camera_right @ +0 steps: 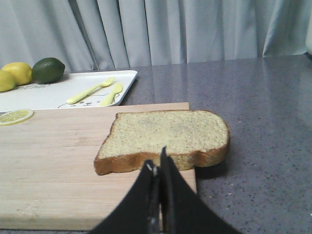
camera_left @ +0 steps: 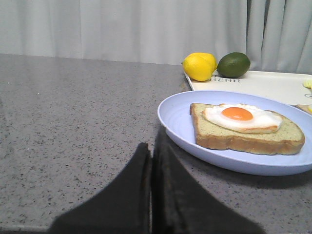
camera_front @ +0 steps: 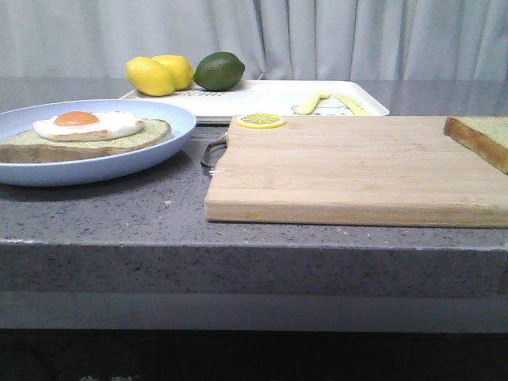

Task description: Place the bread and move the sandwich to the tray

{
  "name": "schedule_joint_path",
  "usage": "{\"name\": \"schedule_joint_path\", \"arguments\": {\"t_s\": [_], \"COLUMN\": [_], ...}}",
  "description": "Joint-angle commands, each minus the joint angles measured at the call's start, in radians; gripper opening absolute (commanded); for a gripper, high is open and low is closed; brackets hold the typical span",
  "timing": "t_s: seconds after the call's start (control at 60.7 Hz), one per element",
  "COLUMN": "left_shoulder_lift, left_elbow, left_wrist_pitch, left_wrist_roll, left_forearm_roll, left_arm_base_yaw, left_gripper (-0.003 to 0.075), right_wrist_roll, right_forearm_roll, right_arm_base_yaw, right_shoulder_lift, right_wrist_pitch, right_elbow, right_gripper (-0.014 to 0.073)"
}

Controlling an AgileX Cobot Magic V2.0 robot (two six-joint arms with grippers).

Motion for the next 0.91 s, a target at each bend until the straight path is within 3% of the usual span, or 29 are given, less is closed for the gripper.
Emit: {"name": "schedule_joint_path", "arguments": {"t_s": [0.0, 0.741, 0.89], "left_shoulder_lift": [-0.02, -0.02, -0.02], "left_elbow": [0.003, 0.003, 0.003], "left_wrist_pitch": [-0.088, -0.088, -0.144], "left_wrist_roll": [-0.001, -0.001, -0.001], "left_forearm_roll": [-0.008, -0.008, -0.014], "left_arm_base_yaw": [0.003, 0.003, 0.003], "left_gripper": [-0.002, -0.002, -0.002], "right_wrist_roll": [0.002, 0.002, 0.002], "right_forearm_roll": [-0.012, -0.012, -0.01], "right_arm_base_yaw": [-0.004, -0.004, -0.004], "right_shoulder_lift": [-0.019, -0.019, -0.019], "right_wrist_pitch": [-0.085, -0.085, -0.095], "right_elbow": [-0.003, -0.003, -0.004], "right_gripper": [-0.0069, -0.0069, -0.0069]}}
